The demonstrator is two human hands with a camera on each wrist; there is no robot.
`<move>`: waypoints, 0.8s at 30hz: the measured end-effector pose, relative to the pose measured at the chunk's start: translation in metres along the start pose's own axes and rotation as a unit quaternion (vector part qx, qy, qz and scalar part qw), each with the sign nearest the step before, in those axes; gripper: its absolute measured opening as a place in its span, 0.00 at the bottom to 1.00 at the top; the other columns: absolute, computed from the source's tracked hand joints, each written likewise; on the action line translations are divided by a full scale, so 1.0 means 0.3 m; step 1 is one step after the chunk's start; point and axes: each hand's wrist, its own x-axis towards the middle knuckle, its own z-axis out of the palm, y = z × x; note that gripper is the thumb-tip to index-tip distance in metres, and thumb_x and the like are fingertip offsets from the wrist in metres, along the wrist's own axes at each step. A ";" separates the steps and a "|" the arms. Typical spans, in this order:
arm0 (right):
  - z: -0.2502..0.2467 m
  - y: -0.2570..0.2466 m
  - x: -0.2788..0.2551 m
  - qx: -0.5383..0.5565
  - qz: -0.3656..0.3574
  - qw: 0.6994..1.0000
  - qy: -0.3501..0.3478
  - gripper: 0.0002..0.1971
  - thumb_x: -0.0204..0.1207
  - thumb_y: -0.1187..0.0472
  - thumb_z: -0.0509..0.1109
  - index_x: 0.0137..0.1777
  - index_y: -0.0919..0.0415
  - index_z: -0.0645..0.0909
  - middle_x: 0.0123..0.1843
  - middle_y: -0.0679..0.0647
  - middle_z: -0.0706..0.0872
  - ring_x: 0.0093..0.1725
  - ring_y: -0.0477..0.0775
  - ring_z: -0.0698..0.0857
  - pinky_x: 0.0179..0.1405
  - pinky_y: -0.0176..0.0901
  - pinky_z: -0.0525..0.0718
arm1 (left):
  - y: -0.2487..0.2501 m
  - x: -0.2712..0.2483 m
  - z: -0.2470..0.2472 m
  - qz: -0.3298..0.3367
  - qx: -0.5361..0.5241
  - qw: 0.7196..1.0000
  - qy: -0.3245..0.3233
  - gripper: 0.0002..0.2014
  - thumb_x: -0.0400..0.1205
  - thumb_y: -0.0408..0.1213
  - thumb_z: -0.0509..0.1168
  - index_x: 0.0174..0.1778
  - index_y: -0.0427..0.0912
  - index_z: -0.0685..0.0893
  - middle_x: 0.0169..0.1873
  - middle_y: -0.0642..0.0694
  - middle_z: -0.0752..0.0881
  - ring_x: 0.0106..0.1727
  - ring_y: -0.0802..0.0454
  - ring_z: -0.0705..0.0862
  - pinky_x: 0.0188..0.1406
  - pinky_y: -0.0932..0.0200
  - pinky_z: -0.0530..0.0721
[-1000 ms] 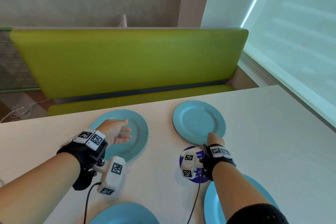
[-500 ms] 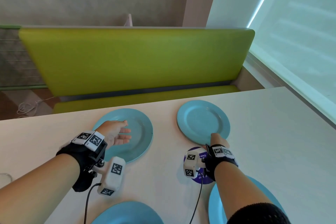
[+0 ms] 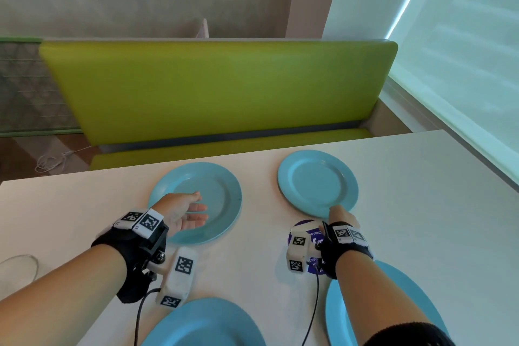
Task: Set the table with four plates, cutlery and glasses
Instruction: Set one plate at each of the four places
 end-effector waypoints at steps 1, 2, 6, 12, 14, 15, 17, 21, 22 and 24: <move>-0.010 0.006 -0.010 -0.013 0.000 1.000 -0.004 0.23 0.82 0.59 0.58 0.75 0.67 0.68 0.75 0.61 0.73 0.61 0.60 0.79 0.66 0.54 0.80 | -0.010 -0.010 -0.001 0.000 0.004 1.000 -0.003 0.09 0.86 0.37 0.58 0.42 0.37 0.77 0.41 0.39 0.82 0.37 0.44 0.83 0.18 0.62 0.86; -0.012 0.017 -0.024 -0.018 -0.002 1.000 -0.012 0.23 0.82 0.59 0.58 0.75 0.68 0.68 0.76 0.60 0.73 0.61 0.60 0.79 0.66 0.53 0.80 | -0.019 -0.020 -0.003 0.000 0.007 1.000 -0.007 0.09 0.86 0.37 0.58 0.42 0.38 0.77 0.40 0.39 0.82 0.37 0.44 0.83 0.18 0.62 0.86; -0.024 0.063 -0.140 -0.123 -0.027 0.992 0.021 0.22 0.78 0.54 0.67 0.69 0.63 0.73 0.68 0.63 0.81 0.59 0.61 0.82 0.63 0.46 0.79 | -0.066 -0.069 -0.015 0.001 0.025 0.999 -0.025 0.09 0.86 0.37 0.57 0.42 0.39 0.77 0.39 0.40 0.82 0.35 0.45 0.82 0.16 0.63 0.85; -0.012 0.231 -0.354 -0.072 -0.049 0.996 -0.010 0.22 0.80 0.61 0.64 0.73 0.65 0.69 0.57 0.59 0.82 0.40 0.47 0.87 0.26 0.29 0.82 | -0.163 -0.182 -0.094 0.031 0.069 0.994 -0.080 0.09 0.86 0.36 0.57 0.41 0.39 0.74 0.36 0.41 0.79 0.31 0.46 0.79 0.13 0.66 0.82; -0.022 0.311 -0.456 0.016 -0.036 0.999 -0.031 0.22 0.79 0.65 0.63 0.73 0.65 0.68 0.56 0.61 0.78 0.34 0.49 0.79 0.21 0.32 0.84 | -0.203 -0.224 -0.150 0.044 0.088 0.990 -0.102 0.09 0.86 0.36 0.56 0.41 0.40 0.74 0.36 0.42 0.79 0.30 0.47 0.78 0.13 0.66 0.82; -0.022 0.352 -0.504 0.033 -0.033 0.998 -0.032 0.19 0.79 0.67 0.62 0.69 0.62 0.69 0.50 0.59 0.77 0.34 0.50 0.77 0.24 0.36 0.84 | -0.223 -0.244 -0.184 0.052 0.099 0.987 -0.115 0.08 0.86 0.35 0.56 0.41 0.41 0.74 0.37 0.42 0.79 0.30 0.47 0.78 0.13 0.67 0.81; -0.010 0.438 -0.610 0.033 -0.046 0.998 -0.020 0.07 0.79 0.70 0.60 0.55 0.62 0.72 0.38 0.56 0.73 0.33 0.52 0.74 0.29 0.43 0.80 | -0.271 -0.285 -0.264 0.066 0.128 0.980 -0.138 0.07 0.86 0.36 0.57 0.43 0.41 0.74 0.38 0.42 0.79 0.29 0.48 0.79 0.15 0.66 0.82; 0.027 0.627 -0.819 0.024 -0.058 0.998 0.020 0.10 0.78 0.71 0.59 0.36 0.64 0.74 0.32 0.58 0.73 0.30 0.53 0.74 0.21 0.39 0.76 | -0.397 -0.385 -0.426 0.103 0.225 0.954 -0.170 0.06 0.85 0.38 0.58 0.49 0.39 0.76 0.39 0.44 0.80 0.31 0.49 0.79 0.25 0.60 0.82; 0.037 0.675 -0.871 0.024 -0.052 0.998 0.015 0.10 0.78 0.72 0.58 0.36 0.64 0.74 0.32 0.58 0.73 0.29 0.54 0.74 0.22 0.39 0.76 | -0.432 -0.413 -0.467 0.116 0.246 0.946 -0.176 0.06 0.84 0.38 0.59 0.47 0.39 0.76 0.38 0.44 0.80 0.31 0.48 0.78 0.26 0.60 0.81; 0.061 0.766 -0.969 0.025 -0.038 0.999 -0.002 0.10 0.78 0.72 0.58 0.36 0.63 0.74 0.32 0.58 0.73 0.29 0.54 0.73 0.26 0.41 0.75 | -0.496 -0.470 -0.549 0.143 0.289 0.929 -0.179 0.05 0.82 0.38 0.60 0.42 0.41 0.76 0.38 0.44 0.81 0.32 0.47 0.79 0.28 0.59 0.80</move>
